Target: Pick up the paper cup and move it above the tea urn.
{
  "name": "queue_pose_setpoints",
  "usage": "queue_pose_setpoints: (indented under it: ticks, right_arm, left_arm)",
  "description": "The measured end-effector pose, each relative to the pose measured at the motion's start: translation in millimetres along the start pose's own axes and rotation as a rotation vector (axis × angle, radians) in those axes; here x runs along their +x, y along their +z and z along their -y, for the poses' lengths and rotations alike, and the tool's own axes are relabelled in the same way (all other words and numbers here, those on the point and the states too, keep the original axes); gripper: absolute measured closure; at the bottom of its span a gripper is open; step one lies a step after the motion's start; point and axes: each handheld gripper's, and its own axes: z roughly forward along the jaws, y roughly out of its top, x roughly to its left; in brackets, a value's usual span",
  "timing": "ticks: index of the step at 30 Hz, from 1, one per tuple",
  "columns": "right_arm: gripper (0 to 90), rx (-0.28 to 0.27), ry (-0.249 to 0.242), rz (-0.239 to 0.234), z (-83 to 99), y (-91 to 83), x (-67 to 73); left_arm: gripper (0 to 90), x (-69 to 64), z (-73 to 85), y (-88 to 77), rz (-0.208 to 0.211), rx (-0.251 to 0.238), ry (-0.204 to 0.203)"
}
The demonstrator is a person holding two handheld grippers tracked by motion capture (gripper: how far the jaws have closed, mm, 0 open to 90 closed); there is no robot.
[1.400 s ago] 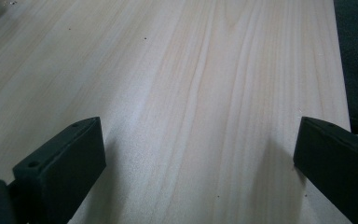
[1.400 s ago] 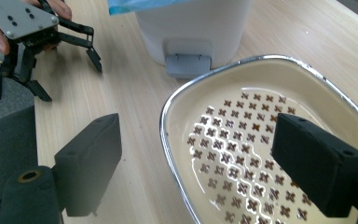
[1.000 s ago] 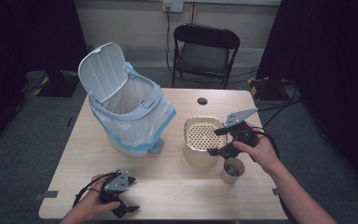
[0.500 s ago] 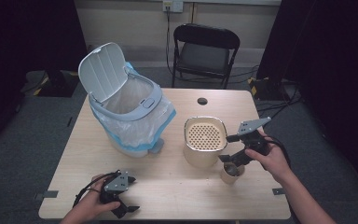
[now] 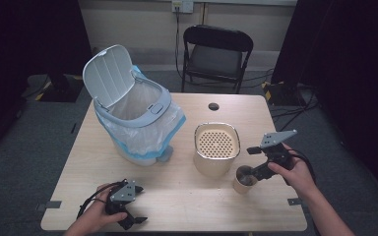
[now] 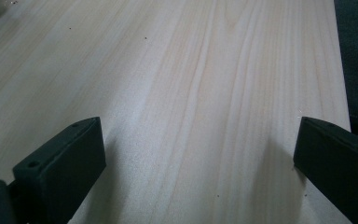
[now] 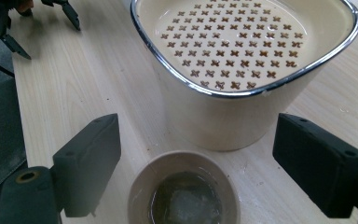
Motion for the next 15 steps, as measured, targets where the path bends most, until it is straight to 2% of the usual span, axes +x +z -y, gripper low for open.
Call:
queue_pose_setpoints:
  ticks: [15]
  right_arm:
    - [14.9, -0.017, 0.006, 0.021, 18.3, -15.8, 1.5]
  left_arm:
    - [1.4, -0.1, 0.0, 0.0, 0.000, 0.001, 0.000]
